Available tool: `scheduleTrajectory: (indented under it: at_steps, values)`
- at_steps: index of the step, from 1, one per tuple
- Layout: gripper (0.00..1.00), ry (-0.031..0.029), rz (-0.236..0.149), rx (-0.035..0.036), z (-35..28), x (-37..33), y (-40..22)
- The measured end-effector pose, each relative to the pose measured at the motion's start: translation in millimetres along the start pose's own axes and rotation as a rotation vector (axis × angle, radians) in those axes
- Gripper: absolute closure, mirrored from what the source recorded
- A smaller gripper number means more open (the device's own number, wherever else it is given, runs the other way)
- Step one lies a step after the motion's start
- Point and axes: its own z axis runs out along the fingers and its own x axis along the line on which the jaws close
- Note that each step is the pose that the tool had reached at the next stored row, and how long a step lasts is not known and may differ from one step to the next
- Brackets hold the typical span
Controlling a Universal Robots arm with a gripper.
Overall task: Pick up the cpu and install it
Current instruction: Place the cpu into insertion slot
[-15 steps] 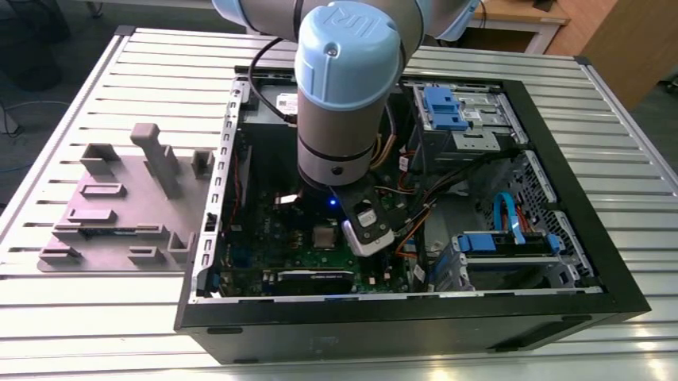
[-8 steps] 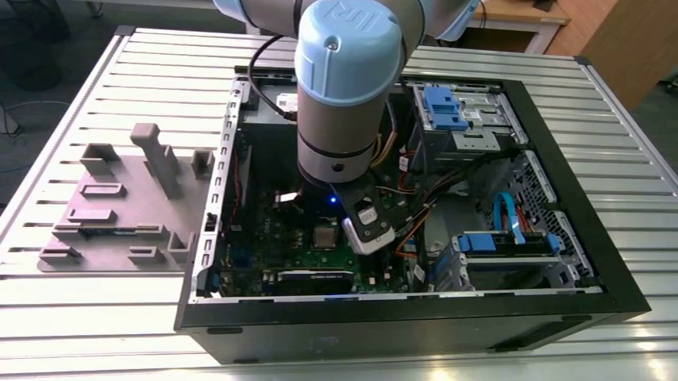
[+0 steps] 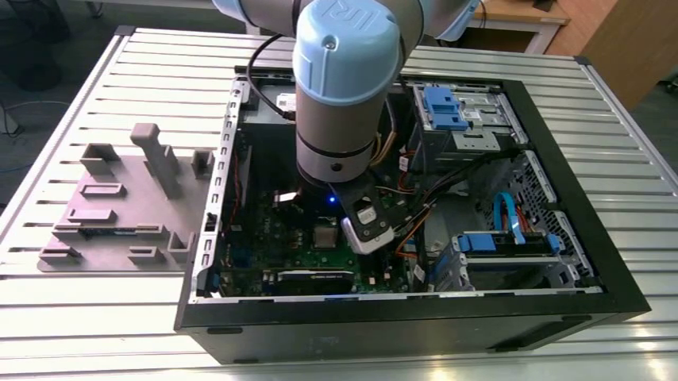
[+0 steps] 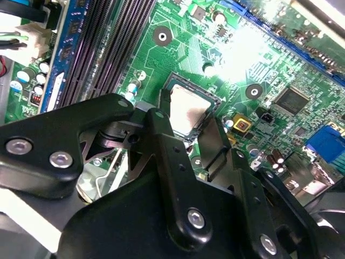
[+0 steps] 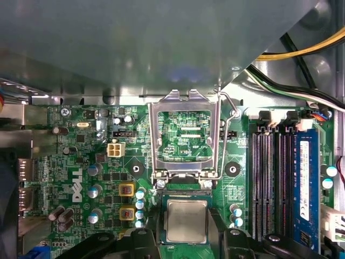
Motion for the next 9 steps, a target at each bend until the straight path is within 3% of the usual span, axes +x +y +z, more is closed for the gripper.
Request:
scheduleTrajectory:
  at_steps: [9]
  values:
    - [0.53, -0.0020, 0.000, -0.0007, 1.3, 1.8, 0.0]
